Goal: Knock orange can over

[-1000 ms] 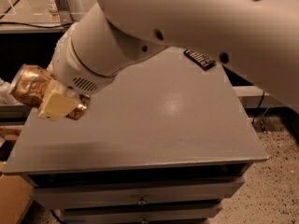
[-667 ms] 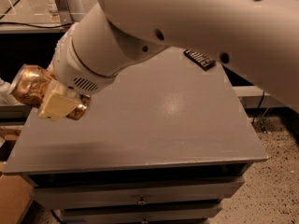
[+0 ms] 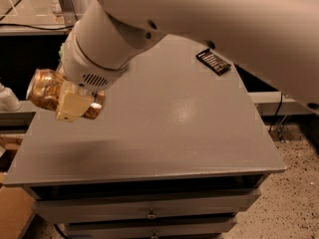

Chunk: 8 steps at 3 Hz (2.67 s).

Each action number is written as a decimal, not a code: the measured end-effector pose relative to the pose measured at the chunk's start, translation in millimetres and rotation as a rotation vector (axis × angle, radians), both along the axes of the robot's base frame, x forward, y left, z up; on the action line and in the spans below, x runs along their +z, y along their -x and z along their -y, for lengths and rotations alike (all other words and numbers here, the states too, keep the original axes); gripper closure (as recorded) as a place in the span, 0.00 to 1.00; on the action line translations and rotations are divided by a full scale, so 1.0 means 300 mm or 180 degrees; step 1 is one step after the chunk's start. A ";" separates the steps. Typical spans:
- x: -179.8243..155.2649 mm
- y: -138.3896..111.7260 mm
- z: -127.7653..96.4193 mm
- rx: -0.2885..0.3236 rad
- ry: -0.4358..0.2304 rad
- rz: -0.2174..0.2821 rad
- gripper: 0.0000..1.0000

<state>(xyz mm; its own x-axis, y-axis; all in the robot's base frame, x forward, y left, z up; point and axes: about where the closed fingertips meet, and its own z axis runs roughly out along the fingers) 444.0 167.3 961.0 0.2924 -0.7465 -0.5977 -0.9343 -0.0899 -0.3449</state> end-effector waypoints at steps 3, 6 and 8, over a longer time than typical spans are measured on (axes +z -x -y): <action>-0.083 -0.213 0.151 -0.0056 0.0982 0.0290 1.00; -0.243 -0.251 0.205 0.0267 0.1755 0.0287 1.00; -0.355 -0.238 0.172 0.0437 0.1906 0.0192 1.00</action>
Offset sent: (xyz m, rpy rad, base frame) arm 0.0789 -0.0576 -0.0198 -0.3223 -0.1158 -0.0526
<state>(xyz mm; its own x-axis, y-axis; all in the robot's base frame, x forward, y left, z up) 515.3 115.6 854.4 0.4300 -0.9004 -0.0658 -0.8809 -0.4024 -0.2491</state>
